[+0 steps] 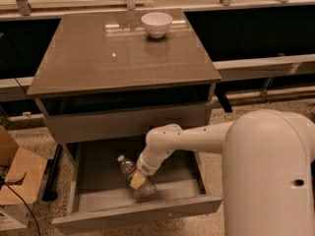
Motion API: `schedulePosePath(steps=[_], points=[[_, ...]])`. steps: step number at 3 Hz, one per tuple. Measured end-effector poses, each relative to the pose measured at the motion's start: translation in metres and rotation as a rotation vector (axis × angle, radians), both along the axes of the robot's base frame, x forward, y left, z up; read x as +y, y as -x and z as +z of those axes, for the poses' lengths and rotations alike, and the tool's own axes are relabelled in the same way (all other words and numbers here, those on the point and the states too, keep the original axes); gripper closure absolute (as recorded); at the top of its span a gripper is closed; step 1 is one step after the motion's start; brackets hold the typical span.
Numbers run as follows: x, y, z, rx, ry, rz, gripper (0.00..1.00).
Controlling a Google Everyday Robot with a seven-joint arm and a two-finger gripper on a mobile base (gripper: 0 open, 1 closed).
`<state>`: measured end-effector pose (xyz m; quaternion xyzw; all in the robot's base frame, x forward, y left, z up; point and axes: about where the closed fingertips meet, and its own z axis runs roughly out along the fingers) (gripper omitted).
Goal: Place water bottle into middle drawer
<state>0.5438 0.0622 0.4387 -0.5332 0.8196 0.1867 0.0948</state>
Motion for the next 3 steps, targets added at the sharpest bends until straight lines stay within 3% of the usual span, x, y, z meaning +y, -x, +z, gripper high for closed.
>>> schedulePosePath(steps=[3], points=[[0.023,0.022,-0.034,0.086,-0.014,-0.046,0.16]])
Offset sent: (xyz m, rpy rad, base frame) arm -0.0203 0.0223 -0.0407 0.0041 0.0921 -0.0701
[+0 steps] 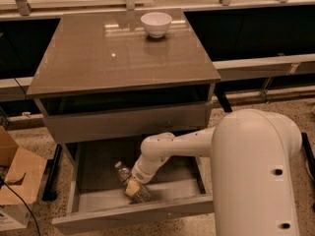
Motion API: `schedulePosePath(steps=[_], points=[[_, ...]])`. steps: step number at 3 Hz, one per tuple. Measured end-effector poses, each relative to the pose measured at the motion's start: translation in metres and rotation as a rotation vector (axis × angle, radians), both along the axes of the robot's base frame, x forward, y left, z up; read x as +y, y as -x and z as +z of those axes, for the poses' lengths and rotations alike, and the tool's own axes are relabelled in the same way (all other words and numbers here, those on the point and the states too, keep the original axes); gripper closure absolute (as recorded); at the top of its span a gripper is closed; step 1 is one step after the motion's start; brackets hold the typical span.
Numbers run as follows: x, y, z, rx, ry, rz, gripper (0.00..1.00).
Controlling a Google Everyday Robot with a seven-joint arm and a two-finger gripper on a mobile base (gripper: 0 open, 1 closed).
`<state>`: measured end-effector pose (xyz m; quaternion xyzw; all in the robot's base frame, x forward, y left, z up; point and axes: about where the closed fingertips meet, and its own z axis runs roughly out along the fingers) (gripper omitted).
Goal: Place water bottle into middle drawer
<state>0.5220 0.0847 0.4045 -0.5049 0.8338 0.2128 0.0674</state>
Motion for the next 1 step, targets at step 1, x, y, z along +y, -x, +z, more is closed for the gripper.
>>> schedulePosePath(steps=[1], points=[[0.0,0.0,0.0,0.0,0.0,0.0,0.0]])
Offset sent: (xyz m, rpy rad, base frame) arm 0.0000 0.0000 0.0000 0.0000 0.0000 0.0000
